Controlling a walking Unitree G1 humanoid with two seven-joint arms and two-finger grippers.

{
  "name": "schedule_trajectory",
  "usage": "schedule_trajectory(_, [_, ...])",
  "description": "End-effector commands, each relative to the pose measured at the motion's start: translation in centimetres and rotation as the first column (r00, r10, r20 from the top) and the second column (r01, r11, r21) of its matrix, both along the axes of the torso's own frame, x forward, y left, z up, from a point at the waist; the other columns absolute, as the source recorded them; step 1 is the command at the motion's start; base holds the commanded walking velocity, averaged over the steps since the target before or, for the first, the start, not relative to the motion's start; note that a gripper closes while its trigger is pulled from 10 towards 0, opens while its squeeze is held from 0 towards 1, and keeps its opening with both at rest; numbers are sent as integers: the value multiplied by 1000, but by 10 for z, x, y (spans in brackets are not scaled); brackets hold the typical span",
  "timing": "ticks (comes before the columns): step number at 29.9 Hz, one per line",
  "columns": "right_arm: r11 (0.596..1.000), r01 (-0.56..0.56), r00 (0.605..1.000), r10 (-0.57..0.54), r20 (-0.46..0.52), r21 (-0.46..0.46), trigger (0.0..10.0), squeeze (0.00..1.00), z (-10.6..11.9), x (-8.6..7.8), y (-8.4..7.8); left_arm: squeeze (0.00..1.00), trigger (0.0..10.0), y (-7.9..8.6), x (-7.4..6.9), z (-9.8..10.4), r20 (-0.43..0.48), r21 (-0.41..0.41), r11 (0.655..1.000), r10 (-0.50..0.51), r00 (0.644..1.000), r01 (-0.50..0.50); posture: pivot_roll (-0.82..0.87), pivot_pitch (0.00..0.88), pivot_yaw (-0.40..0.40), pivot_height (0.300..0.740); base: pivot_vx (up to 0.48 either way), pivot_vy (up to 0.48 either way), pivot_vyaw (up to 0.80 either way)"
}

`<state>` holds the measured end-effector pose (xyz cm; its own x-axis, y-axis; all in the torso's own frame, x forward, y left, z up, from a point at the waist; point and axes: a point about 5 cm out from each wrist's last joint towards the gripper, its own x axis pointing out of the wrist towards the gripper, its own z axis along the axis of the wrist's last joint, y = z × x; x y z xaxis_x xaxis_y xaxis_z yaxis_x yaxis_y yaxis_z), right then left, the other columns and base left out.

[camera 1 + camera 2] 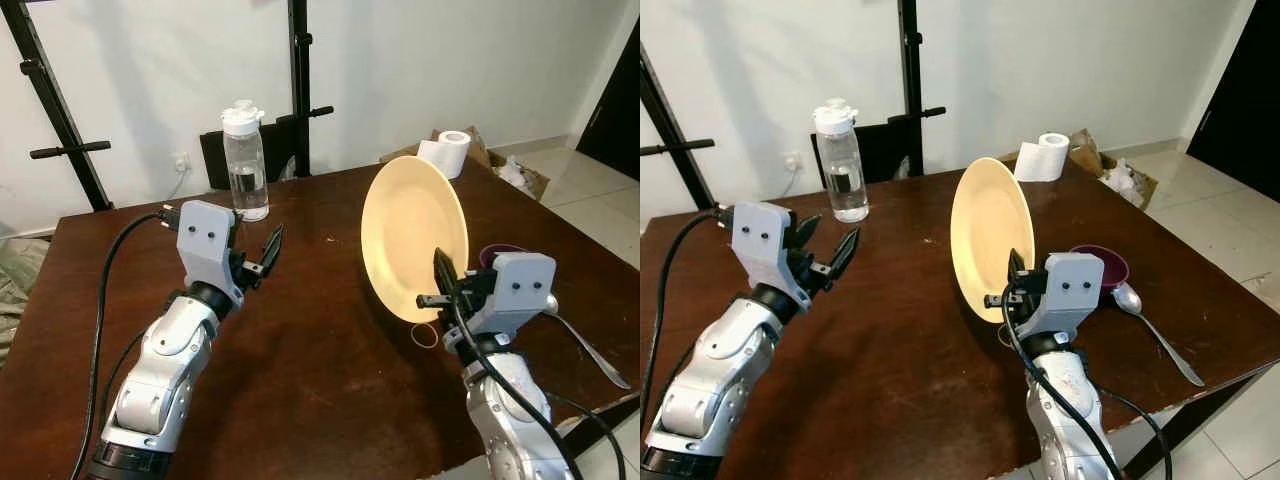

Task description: Setting the table

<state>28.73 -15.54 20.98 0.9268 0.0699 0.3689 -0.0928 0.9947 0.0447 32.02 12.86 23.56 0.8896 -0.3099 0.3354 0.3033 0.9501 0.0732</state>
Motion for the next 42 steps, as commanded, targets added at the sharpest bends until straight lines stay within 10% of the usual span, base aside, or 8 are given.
schedule_trajectory(1, [1000,-1,1000,1,7,5,10000,0,0,1,1,0,0,1,1,-3,-14,-1,1000,-6,1000,6,-63,31,87,740,0,0,0])
schedule_trajectory(2, [1000,0,1000,0,8,5,10000,0,0,1,0,0,10000,1,1,-3,-15,3,1000,-9,1000,9,-62,31,87,740,0,0,0])
schedule_trajectory(20, [998,-5,1000,7,-30,59,10000,0,-6,1,0,0,10000,-2,4,-33,-192,86,996,31,981,-15,-64,29,88,740,0,0,0])
schedule_trajectory(26, [995,74,995,-69,-75,72,10000,0,-18,-14,-21,0,10000,10,-26,-65,-410,-85,996,-59,910,27,-51,24,73,740,0,0,0])
schedule_trajectory(34, [988,57,983,-30,-183,144,10000,0,-41,-25,-27,0,10000,24,-35,-75,-371,104,994,81,925,-45,-44,20,64,740,0,0,0])
schedule_trajectory(38, [970,47,982,-1,-190,238,10000,0,-41,-15,-22,0,10000,31,-13,-63,-278,185,957,270,922,-225,-55,8,76,740,0,0,0])
schedule_trajectory(42, [966,63,982,-15,-189,250,10000,0,-37,-2,-13,0,10000,28,-1,-58,-275,201,962,237,932,-185,-72,2,93,740,0,0,0])
